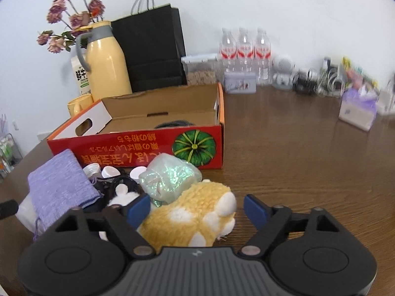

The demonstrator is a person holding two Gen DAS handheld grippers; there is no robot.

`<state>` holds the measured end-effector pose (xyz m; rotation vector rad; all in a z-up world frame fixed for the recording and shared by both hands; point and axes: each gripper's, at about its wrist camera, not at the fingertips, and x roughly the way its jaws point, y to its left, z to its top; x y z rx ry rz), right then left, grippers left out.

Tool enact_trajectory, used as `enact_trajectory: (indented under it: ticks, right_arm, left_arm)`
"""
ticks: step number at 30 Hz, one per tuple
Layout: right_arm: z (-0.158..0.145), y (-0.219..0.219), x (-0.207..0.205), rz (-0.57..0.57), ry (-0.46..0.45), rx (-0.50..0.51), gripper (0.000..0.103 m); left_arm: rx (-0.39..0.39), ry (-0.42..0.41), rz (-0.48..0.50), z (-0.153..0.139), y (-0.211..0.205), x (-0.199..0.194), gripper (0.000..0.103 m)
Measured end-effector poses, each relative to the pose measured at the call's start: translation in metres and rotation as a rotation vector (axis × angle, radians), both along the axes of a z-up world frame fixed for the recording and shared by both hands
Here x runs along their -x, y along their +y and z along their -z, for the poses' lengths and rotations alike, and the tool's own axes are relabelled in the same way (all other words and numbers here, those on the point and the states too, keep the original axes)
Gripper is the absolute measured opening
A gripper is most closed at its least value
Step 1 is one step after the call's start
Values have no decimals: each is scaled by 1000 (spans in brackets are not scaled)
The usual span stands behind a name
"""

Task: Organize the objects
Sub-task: 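Grasp the white-and-yellow plush sheep with the right gripper while the left gripper approaches the purple bag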

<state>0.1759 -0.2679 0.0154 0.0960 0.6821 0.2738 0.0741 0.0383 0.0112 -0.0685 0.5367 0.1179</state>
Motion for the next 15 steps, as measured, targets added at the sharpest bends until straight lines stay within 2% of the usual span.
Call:
enact_trajectory:
  ticks: [3, 11, 15]
  right_arm:
    - [7, -9, -9, -10, 54, -71, 77]
    - [12, -18, -7, -36, 82, -135, 75]
    - [13, -24, -5, -21, 72, -163, 64]
  left_arm:
    - [1, 5, -6, 1, 1, -1, 103]
    - [5, 9, 6, 1, -1, -2, 103]
    - [2, 14, 5, 1, -4, -5, 103]
